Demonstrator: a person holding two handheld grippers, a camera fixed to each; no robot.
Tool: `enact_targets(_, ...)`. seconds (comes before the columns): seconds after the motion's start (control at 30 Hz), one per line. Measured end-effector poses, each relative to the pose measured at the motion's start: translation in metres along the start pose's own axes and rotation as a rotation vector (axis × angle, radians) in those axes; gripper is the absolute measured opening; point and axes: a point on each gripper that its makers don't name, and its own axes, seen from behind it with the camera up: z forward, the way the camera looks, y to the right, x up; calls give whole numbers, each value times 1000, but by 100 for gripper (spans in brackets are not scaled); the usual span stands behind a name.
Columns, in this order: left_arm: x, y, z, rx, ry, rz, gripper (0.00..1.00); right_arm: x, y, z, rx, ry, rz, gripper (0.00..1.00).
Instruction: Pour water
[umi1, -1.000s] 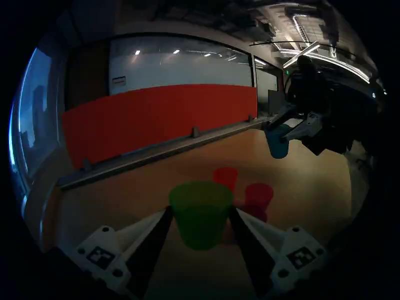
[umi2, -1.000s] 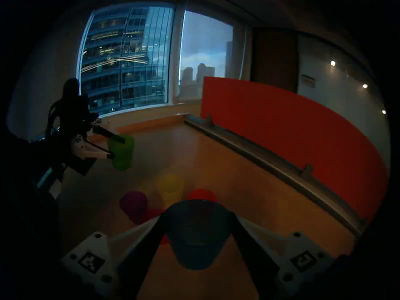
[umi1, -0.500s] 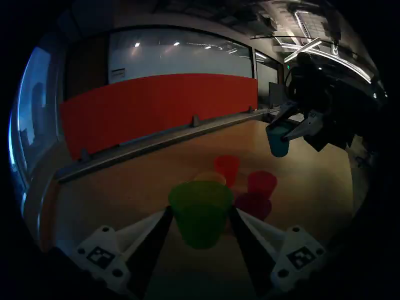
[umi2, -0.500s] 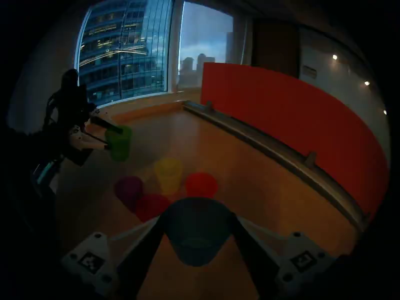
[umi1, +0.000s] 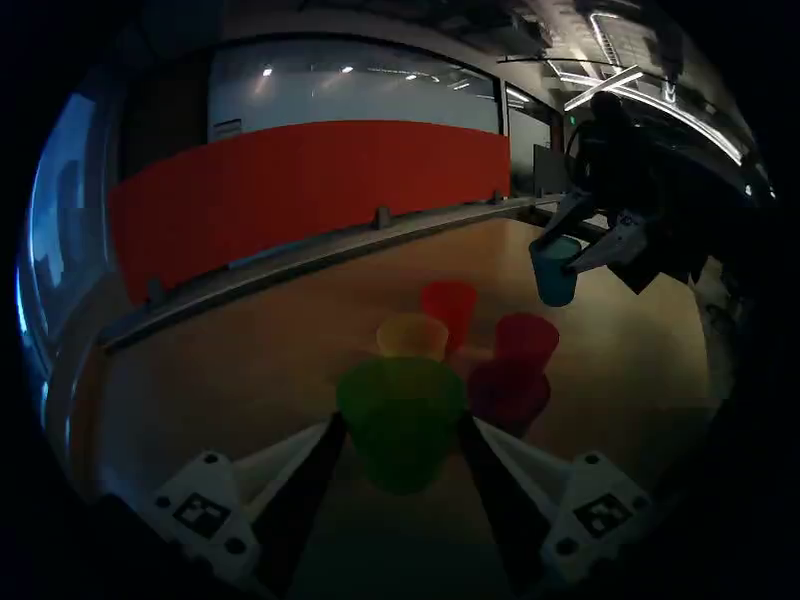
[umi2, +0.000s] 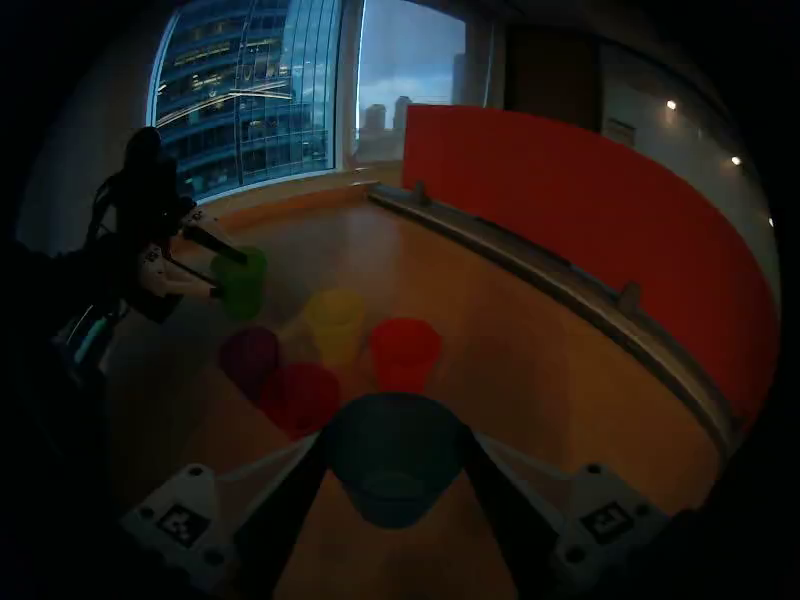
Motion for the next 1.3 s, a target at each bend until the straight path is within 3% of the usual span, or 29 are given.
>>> enact_targets(0.77,-36,15,20,-66,-136,56,81,-25,-5,18,7,-27,15,94)
enact_targets(1.3,-45,15,18,-68,-149,45,82,-37,-4,23,-1,-34,26,94)
